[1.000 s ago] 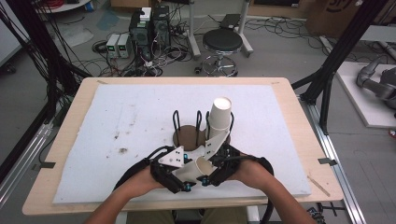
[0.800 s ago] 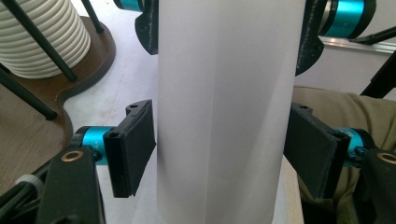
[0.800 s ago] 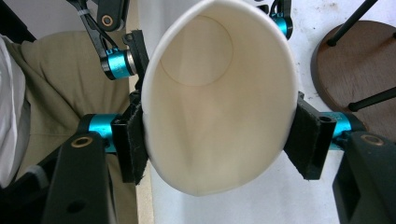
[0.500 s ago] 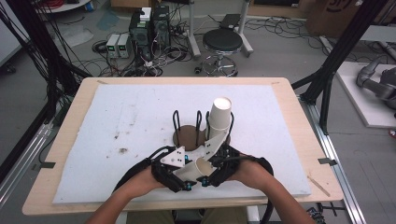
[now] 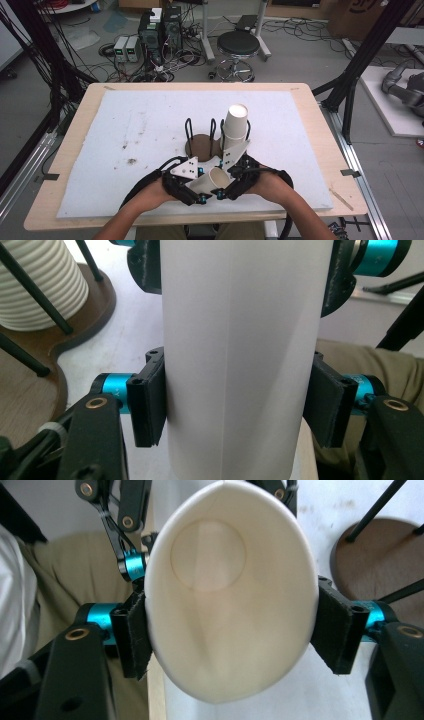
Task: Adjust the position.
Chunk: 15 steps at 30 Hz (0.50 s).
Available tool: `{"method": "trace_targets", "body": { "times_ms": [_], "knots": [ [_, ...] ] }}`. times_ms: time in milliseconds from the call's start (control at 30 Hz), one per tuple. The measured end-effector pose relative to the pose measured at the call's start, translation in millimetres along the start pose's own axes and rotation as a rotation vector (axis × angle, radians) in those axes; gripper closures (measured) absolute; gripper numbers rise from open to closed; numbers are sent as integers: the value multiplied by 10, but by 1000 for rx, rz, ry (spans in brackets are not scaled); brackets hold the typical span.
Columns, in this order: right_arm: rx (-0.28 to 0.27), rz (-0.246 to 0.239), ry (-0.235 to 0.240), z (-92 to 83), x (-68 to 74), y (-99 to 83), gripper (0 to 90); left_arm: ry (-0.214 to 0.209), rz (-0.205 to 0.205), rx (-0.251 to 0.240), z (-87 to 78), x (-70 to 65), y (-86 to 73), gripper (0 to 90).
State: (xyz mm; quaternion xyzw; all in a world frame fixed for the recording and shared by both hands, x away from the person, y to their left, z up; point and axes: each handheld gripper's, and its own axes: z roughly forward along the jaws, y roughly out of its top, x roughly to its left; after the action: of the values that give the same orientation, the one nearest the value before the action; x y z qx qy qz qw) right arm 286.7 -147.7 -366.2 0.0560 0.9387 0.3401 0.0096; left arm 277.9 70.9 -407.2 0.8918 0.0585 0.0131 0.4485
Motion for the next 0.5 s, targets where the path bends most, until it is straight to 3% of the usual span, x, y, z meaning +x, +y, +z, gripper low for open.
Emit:
{"method": "trace_targets", "body": {
  "times_ms": [267,500],
  "knots": [
    [-195,67,-6,-173,-30,-124,216,9,-48,-73,-60,37,-56,355],
    [-348,134,-50,-400,-40,-285,216,62,-115,-192,-112,80,-160,337]
  ]
}}
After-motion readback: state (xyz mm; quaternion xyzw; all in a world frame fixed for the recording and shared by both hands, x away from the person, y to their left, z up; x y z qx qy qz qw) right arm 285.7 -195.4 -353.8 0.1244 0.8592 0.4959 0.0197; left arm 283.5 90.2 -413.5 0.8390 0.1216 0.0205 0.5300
